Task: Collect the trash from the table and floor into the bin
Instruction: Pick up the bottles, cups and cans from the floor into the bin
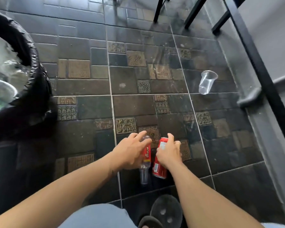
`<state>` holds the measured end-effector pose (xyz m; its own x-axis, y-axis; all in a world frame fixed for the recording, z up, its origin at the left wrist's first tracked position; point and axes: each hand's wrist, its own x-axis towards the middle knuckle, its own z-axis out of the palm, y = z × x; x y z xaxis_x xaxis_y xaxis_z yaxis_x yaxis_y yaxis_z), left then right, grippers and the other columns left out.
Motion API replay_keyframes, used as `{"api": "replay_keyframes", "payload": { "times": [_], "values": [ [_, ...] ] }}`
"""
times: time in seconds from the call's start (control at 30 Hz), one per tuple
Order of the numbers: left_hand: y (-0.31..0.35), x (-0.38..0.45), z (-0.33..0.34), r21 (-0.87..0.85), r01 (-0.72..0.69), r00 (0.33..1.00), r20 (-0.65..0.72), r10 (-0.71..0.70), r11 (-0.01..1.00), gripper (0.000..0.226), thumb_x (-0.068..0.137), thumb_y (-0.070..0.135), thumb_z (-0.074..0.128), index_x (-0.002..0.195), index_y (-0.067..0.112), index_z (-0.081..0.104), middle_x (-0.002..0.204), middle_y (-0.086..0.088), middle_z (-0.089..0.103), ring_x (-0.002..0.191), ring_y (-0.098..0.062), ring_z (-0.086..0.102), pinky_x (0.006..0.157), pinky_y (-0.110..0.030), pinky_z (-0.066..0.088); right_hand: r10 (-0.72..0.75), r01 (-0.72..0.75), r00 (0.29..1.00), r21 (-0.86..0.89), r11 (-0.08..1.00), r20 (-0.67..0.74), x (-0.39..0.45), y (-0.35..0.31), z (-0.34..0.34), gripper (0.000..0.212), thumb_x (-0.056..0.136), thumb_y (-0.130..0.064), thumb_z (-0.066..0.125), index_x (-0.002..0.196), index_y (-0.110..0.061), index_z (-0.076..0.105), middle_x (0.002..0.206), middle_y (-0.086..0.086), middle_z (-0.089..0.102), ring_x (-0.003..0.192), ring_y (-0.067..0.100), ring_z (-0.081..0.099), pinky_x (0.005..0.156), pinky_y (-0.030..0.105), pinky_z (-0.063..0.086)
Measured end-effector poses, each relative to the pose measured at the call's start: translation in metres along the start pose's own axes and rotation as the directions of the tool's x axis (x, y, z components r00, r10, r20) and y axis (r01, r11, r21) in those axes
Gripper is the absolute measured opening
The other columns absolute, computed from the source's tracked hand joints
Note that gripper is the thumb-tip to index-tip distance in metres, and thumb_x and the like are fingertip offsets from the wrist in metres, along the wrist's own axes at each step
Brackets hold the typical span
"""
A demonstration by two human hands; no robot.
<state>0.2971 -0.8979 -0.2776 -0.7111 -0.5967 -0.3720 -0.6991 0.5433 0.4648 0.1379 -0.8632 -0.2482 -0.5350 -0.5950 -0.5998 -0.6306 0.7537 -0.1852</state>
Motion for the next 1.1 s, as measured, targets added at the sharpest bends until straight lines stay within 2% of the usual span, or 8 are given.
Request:
{"api": "replay_keyframes", "payload": {
  "times": [0.23,0.37,0.47,0.57,0.7,0.8,0.9,1.1],
  "values": [
    [-0.014,-0.011,0.003,0.113,-0.019,1.000,-0.023,0.022,0.993,0.078,0.091,0.025,0.063,0.156,0.031,0.019,0.146,-0.016,0.031,0.123,-0.033,0.046,0.096,-0.045,0.052,-0.090,0.088,0.996,-0.057,0.994,-0.022,-0.002,-0.004,0.010,0.065,0.092,-0.022,0.059,0.146,-0.033,0.026,0.143,0.008,0.030,0.121,0.037,0.048,0.094,0.046,0.042],
    [-0.024,-0.013,0.010,0.167,-0.040,0.998,-0.047,0.049,0.985,0.073,0.089,0.017,0.066,0.151,0.029,0.029,0.141,-0.016,0.034,0.117,-0.033,0.048,0.090,-0.044,0.054,-0.197,0.195,0.979,-0.041,0.980,-0.062,0.002,-0.012,0.009,0.058,0.092,-0.022,0.057,0.143,-0.032,0.030,0.138,0.005,0.033,0.116,0.034,0.050,0.089,0.042,0.043],
    [-0.035,-0.018,0.004,0.106,-0.045,0.993,-0.103,0.056,0.993,0.066,0.086,0.013,0.070,0.143,0.024,0.039,0.141,-0.010,0.037,0.118,-0.030,0.051,0.088,-0.044,0.056,-0.291,0.290,0.953,-0.025,0.957,-0.084,0.003,-0.019,0.004,0.057,0.092,-0.023,0.058,0.142,-0.035,0.033,0.138,0.001,0.034,0.115,0.032,0.051,0.088,0.041,0.044],
    [-0.052,-0.034,-0.020,-0.033,-0.019,0.961,-0.277,0.010,0.999,0.059,0.084,0.009,0.071,0.136,0.025,0.048,0.136,-0.006,0.045,0.114,-0.027,0.059,0.089,-0.044,0.058,-0.438,0.448,0.889,0.054,0.892,-0.131,0.002,-0.041,-0.007,0.057,0.089,-0.020,0.061,0.139,-0.036,0.040,0.135,-0.003,0.038,0.109,0.022,0.052,0.087,0.033,0.041],
    [-0.068,-0.073,-0.078,-0.222,-0.003,0.822,-0.556,-0.124,0.975,0.062,0.072,-0.001,0.074,0.126,0.022,0.055,0.137,-0.006,0.049,0.107,-0.027,0.066,0.089,-0.040,0.058,-0.560,0.628,0.778,0.303,0.717,-0.285,-0.011,-0.114,-0.039,0.057,0.086,-0.011,0.067,0.136,-0.031,0.051,0.128,-0.004,0.049,0.106,0.010,0.053,0.098,0.029,0.044],
    [-0.067,-0.114,-0.136,-0.222,-0.035,0.705,-0.697,-0.133,0.975,0.069,0.066,-0.009,0.074,0.128,0.017,0.059,0.145,-0.008,0.053,0.120,-0.025,0.063,0.104,-0.025,0.048,-0.644,0.735,0.677,0.376,0.565,-0.356,-0.034,-0.183,-0.072,0.058,0.083,-0.014,0.071,0.135,-0.033,0.053,0.125,-0.004,0.055,0.105,0.013,0.058,0.098,0.030,0.048],
    [-0.064,-0.160,-0.198,-0.166,-0.022,0.559,-0.820,-0.125,0.986,0.060,0.070,-0.010,0.074,0.127,0.007,0.064,0.142,-0.009,0.058,0.124,-0.024,0.061,0.107,-0.021,0.044,-0.712,0.807,0.576,0.415,0.420,-0.402,-0.064,-0.246,-0.108,0.058,0.077,-0.027,0.071,0.129,-0.044,0.053,0.122,-0.002,0.060,0.102,0.019,0.063,0.095,0.042,0.053],
    [-0.102,-0.251,-0.265,-0.149,0.226,0.295,-0.931,-0.213,0.963,0.059,0.072,-0.005,0.080,0.127,0.005,0.062,0.138,-0.010,0.059,0.124,-0.026,0.060,0.108,-0.029,0.044,-0.854,0.863,0.384,0.464,0.198,-0.350,-0.130,-0.336,-0.124,0.057,0.080,-0.021,0.070,0.129,-0.042,0.051,0.124,0.002,0.057,0.097,0.022,0.067,0.076,0.042,0.062]
  ]
}}
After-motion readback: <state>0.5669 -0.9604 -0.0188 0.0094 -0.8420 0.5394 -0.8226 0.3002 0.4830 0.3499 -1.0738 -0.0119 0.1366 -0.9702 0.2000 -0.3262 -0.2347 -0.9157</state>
